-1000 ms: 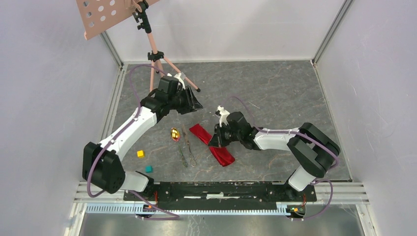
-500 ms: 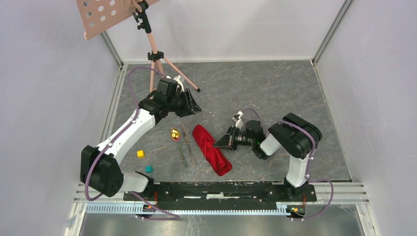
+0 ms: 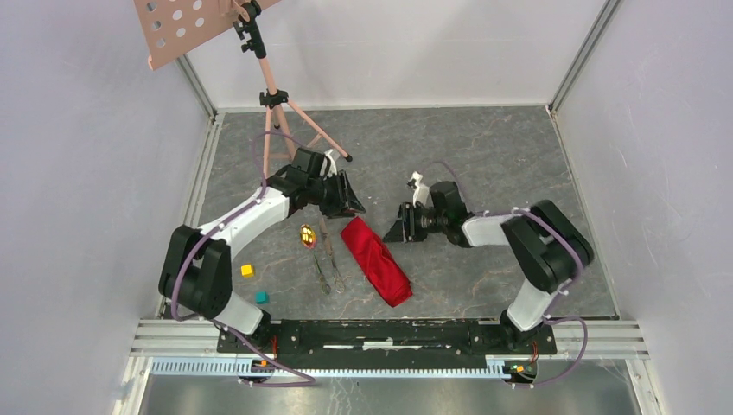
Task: Fold the napkin into a case and place the utensils inside
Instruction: Turn over the smaller rectangle folded napkin at the center of the board.
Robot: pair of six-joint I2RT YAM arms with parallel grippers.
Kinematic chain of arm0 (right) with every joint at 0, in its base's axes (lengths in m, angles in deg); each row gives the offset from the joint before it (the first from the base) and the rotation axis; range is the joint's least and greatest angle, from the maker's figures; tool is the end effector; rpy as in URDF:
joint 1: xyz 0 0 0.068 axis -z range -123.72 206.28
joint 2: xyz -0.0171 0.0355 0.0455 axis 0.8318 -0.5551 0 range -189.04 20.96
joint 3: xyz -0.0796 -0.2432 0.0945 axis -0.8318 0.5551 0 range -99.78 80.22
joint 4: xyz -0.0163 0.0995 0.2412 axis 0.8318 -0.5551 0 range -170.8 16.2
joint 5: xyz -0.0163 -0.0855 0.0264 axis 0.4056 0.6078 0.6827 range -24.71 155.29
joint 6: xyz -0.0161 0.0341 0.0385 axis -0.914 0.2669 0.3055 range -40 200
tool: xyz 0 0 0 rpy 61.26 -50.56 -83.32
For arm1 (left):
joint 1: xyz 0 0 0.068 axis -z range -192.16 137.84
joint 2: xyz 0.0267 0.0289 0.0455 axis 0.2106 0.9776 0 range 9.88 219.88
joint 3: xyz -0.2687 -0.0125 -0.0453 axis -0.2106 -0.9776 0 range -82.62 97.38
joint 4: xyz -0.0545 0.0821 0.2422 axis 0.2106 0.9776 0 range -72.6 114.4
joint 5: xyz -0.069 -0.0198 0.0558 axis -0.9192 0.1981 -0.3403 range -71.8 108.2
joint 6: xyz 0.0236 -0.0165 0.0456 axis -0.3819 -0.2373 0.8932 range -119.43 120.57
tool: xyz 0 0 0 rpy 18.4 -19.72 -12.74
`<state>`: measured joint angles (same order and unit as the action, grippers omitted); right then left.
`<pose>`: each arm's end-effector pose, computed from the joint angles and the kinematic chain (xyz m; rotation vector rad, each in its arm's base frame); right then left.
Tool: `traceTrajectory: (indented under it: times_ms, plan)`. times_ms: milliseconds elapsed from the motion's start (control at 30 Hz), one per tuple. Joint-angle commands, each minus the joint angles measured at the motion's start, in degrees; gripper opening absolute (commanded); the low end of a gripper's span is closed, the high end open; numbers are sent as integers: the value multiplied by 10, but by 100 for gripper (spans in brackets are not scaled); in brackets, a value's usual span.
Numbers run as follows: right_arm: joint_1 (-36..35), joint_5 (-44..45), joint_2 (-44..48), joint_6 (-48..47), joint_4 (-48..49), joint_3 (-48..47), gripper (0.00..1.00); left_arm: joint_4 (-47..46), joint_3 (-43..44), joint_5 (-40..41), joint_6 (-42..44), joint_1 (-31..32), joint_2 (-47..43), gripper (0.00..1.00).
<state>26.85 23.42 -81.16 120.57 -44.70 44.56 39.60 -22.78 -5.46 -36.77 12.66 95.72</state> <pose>0.2568 0.1722 0.1100 -0.2188 2.4307 1.4316 0.2830 -0.1467 0.2437 -0.0757 2.5628 -0.9624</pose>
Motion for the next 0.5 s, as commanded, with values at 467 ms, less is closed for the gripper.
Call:
traceTrajectory:
  times_ms: [467]
  plan:
    - [-156,152,261,-223,-296,28,19,-132,-32,-21,-47,3,124,37]
